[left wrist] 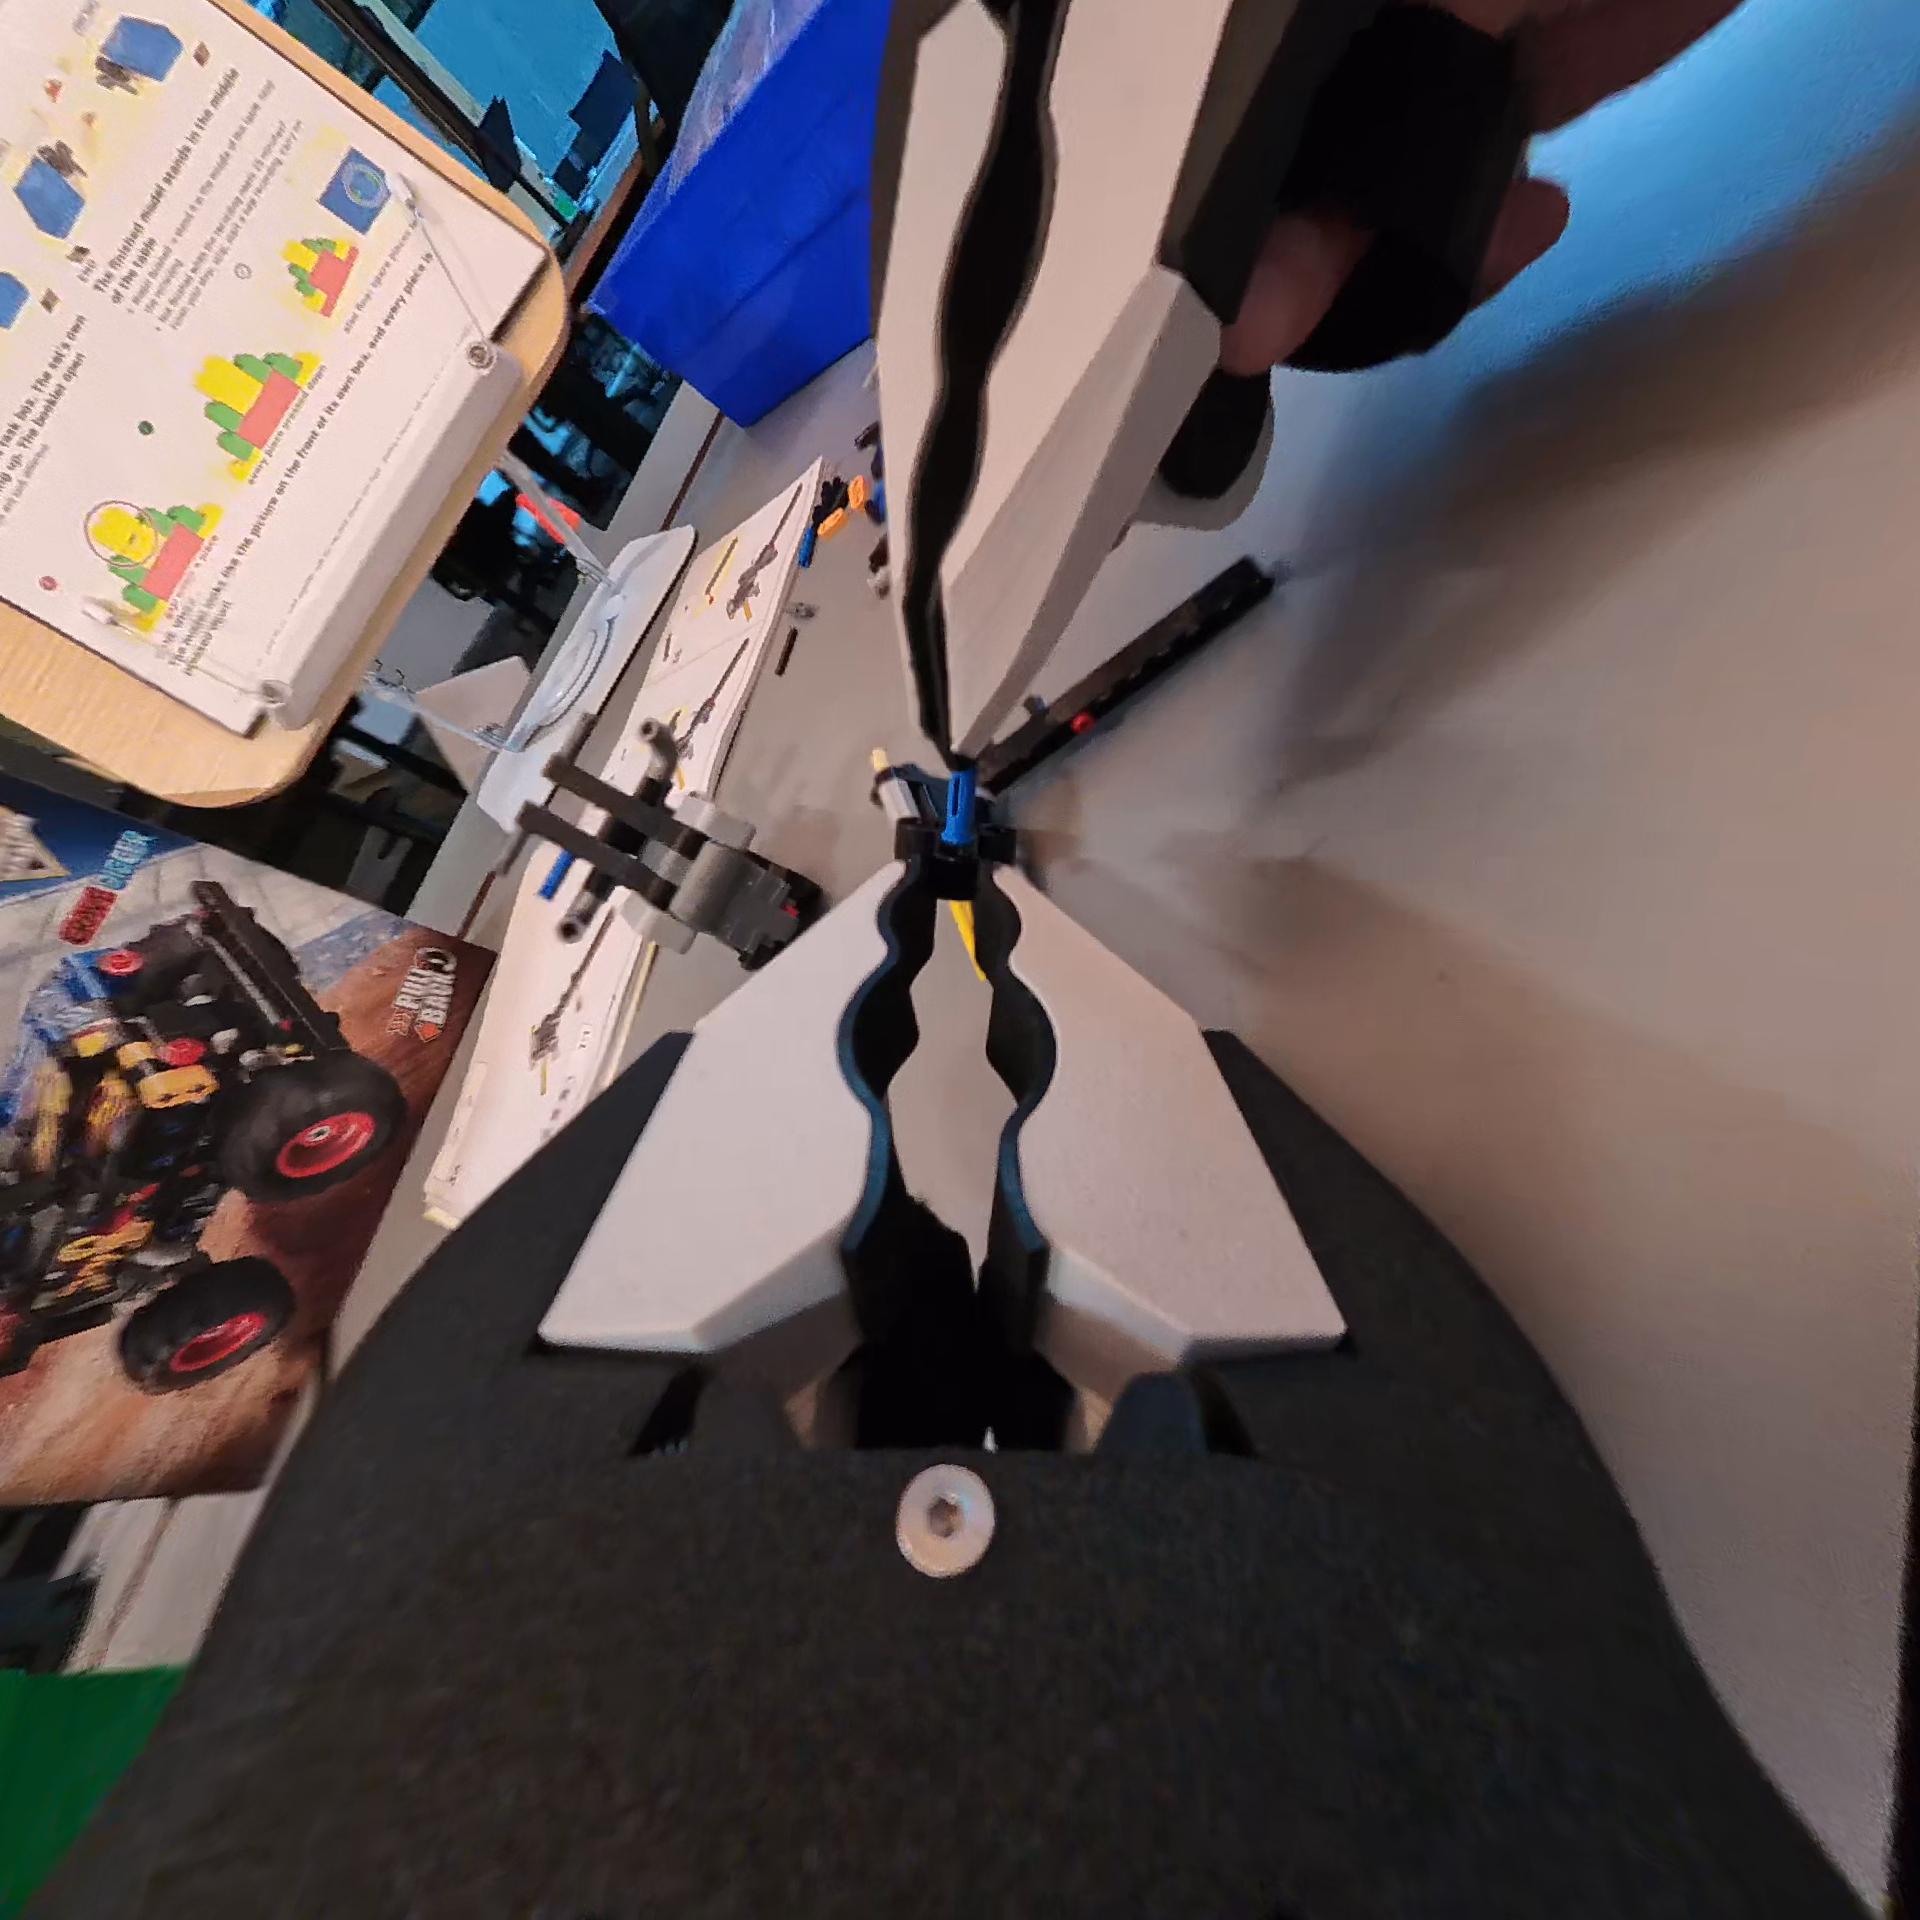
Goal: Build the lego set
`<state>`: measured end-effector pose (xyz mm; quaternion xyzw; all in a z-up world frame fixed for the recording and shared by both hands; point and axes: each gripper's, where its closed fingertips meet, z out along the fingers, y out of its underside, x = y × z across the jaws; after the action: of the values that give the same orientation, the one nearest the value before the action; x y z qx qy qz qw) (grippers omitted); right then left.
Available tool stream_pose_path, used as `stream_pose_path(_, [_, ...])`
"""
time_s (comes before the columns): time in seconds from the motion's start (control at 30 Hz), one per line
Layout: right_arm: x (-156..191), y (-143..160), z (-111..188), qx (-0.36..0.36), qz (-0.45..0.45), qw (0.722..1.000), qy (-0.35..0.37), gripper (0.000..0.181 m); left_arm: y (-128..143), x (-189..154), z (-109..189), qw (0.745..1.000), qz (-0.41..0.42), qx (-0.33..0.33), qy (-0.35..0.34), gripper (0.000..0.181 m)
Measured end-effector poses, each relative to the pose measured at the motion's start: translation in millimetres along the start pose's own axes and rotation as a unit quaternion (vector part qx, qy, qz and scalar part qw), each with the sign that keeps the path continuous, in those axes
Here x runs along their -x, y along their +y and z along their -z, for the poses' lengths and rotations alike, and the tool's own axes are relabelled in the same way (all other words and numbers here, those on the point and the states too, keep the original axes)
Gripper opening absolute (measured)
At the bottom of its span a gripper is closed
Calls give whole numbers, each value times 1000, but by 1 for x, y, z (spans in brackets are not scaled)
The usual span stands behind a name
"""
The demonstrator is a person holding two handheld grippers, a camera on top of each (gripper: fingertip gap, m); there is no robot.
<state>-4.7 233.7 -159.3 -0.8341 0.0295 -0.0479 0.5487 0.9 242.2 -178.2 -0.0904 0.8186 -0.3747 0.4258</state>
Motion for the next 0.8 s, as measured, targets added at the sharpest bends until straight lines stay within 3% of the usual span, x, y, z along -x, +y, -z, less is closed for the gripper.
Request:
stream_pose_path(0.03, [1, -4, 2, -15, -5, 1000, -8, 6, -3, 0, 2, 1000, 22, -13, 11, 5])
stream_pose_path(0.17, [8, -25, 10, -98, 5, 995, -27, 6, -19, 6, 13, 989, 109, -83, 51, 5])
stream_pose_path(0.3, [11, -34, 11, -129, 20, 991, -26, 6, -27, 11, 22, 977, 159, -124, 76, 5])
stream_pose_path(0.43, [10, -32, 11, -121, 17, 992, -20, 6, -25, 9, 19, 983, 134, -113, 62, 5])
stream_pose_path(0.67, [5, -11, 7, -4, 37, 999, 1, 6, -10, 6, 8, 999, 17, -44, -4, 5])
stream_pose_path(0.8, [4, -8, 7, -1, 34, 999, 4, 6, -9, 6, 7, 999, 4, -38, -10, 5])
